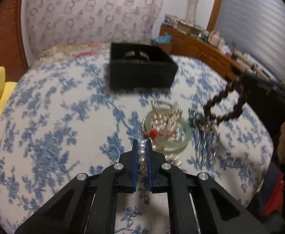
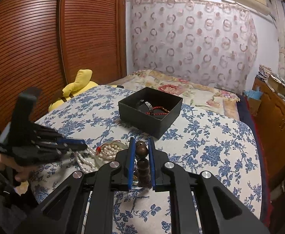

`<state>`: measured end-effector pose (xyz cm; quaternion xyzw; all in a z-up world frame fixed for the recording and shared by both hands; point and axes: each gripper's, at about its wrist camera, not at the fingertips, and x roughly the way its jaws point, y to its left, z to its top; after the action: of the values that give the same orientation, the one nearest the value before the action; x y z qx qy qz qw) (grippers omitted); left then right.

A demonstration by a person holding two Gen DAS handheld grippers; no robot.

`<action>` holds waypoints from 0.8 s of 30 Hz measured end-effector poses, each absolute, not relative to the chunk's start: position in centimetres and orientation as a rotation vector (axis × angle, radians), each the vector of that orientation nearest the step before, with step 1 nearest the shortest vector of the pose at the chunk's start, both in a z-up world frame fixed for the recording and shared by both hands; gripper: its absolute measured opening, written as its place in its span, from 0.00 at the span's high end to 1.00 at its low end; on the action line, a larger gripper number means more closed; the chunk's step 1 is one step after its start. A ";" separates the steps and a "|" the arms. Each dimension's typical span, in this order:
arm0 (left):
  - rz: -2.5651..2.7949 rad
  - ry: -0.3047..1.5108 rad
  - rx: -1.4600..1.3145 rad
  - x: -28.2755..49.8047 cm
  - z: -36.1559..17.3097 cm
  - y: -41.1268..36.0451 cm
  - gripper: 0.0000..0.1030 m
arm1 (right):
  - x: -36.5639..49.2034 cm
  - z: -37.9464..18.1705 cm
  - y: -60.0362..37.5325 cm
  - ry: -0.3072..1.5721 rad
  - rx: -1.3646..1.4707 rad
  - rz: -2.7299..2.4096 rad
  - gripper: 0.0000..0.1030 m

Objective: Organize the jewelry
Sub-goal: 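Lift both strands over the black box and release them inside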

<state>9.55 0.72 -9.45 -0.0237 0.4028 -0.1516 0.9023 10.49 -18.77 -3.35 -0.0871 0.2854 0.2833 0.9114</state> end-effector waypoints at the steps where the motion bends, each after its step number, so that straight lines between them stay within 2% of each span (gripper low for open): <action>1: -0.320 0.816 -0.054 9.4 -8.7 0.9 0.94 | 10.5 -3.3 -18.8 0.586 -0.178 0.582 0.86; 13: -0.357 0.671 -0.021 8.4 -1.5 0.7 0.94 | 10.5 -2.5 -19.0 0.567 -0.177 0.575 0.86; 24: -0.381 0.580 -0.033 8.0 3.1 1.1 0.94 | 10.6 0.6 -18.6 0.501 -0.190 0.577 0.86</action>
<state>8.04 1.06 3.06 -0.0163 0.2843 -0.1869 0.9402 10.59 -18.59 0.61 -0.0925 0.2442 0.2813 0.9234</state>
